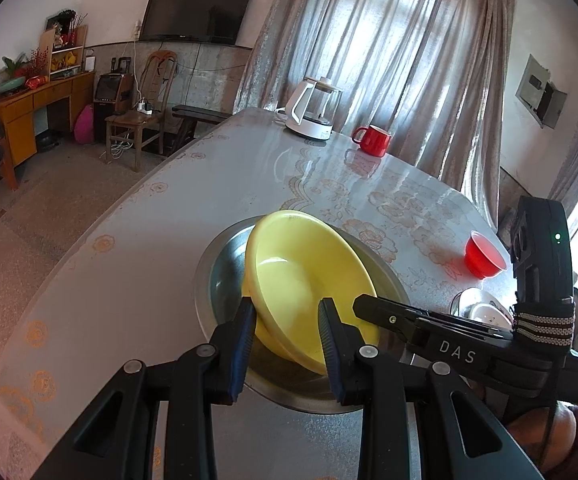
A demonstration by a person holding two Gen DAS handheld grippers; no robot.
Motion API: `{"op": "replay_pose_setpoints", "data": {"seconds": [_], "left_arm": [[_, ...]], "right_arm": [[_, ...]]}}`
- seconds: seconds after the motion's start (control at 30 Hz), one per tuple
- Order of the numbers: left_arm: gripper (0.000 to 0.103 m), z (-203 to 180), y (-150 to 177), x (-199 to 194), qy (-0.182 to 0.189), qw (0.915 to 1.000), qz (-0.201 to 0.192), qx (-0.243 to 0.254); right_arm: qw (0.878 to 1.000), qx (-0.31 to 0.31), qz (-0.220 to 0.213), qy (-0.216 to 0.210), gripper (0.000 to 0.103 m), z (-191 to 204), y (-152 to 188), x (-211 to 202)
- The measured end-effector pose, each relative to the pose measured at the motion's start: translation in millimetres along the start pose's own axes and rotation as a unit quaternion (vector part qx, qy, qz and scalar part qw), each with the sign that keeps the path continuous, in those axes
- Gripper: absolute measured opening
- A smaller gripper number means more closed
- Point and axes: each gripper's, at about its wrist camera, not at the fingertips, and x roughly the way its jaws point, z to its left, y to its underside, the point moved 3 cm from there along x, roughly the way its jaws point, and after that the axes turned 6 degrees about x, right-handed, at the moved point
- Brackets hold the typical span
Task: Organize plates and bowls
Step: 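Carry the yellow bowl over the steel bowl with the right gripper, then lower the yellow bowl into the steel bowl and open the right gripper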
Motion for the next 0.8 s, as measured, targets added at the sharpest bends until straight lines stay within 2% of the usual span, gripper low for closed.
{"op": "replay_pose_setpoints", "data": {"seconds": [0.23, 0.5, 0.8], "left_arm": [[0.031, -2, 1, 6, -0.001, 1.0, 0.004, 0.003], [0.031, -2, 6, 11, -0.022, 0.9996, 0.009, 0.016], [0.031, 6, 8, 14, -0.023, 0.9996, 0.013, 0.009]], "right_arm": [[1.0, -0.003, -0.003, 0.008, 0.012, 1, 1, -1], [0.999, -0.026, -0.01, 0.036, 0.012, 7, 1, 1], [0.999, -0.027, -0.012, 0.036, 0.012, 5, -1, 1]]}}
